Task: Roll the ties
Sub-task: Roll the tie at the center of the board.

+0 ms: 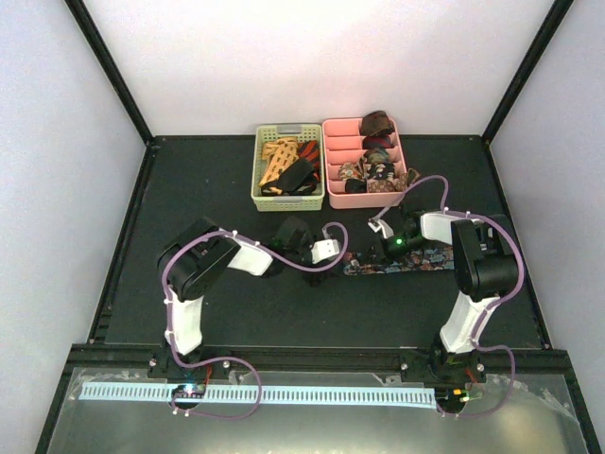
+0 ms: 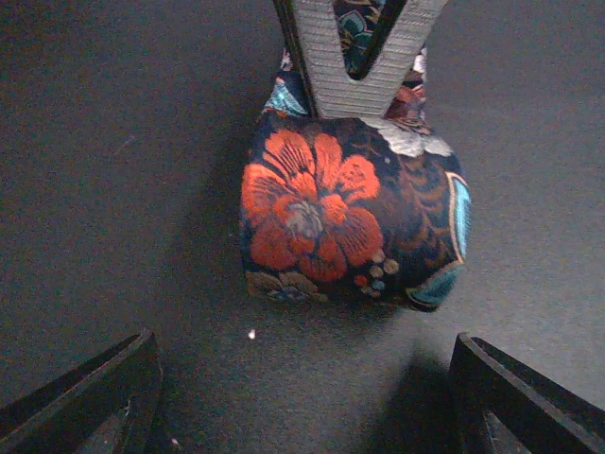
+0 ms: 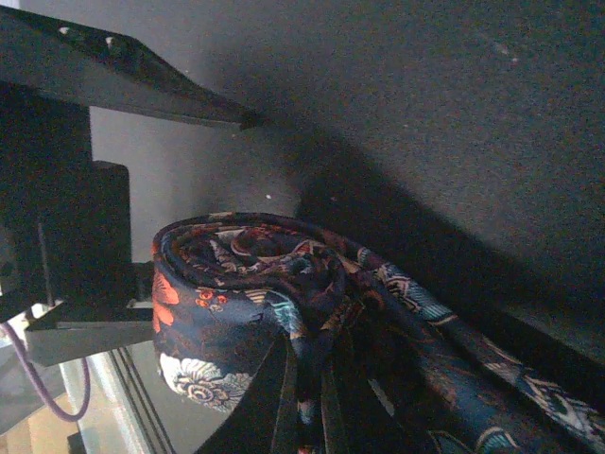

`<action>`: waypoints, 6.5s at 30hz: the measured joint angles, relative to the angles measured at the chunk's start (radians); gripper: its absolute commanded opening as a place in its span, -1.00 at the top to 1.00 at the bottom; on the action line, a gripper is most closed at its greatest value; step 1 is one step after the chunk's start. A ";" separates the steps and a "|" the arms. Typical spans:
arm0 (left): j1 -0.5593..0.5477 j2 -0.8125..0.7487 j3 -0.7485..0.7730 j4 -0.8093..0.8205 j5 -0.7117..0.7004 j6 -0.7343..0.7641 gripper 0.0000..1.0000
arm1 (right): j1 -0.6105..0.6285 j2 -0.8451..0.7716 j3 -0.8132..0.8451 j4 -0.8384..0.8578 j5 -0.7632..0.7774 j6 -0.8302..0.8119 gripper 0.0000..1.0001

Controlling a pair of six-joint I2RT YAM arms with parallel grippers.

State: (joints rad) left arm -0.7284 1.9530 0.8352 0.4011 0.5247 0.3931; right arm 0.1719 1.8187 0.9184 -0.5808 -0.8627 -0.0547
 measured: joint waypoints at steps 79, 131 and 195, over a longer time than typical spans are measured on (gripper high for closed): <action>-0.001 0.024 0.151 -0.271 0.031 0.182 0.29 | 0.115 0.042 -0.020 0.220 -0.169 0.212 0.29; -0.019 0.031 -0.004 0.096 0.012 0.036 0.41 | 0.048 0.064 0.051 0.001 -0.053 0.022 0.27; 0.047 -0.006 0.144 -0.338 0.048 0.127 -0.68 | 0.089 0.055 0.046 0.064 -0.090 0.082 0.97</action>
State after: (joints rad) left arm -0.6811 1.9465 0.9794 0.0631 0.5732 0.5205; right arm 0.2607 1.8740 0.9646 -0.5167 -0.9531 0.0277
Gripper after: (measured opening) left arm 0.780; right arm 0.051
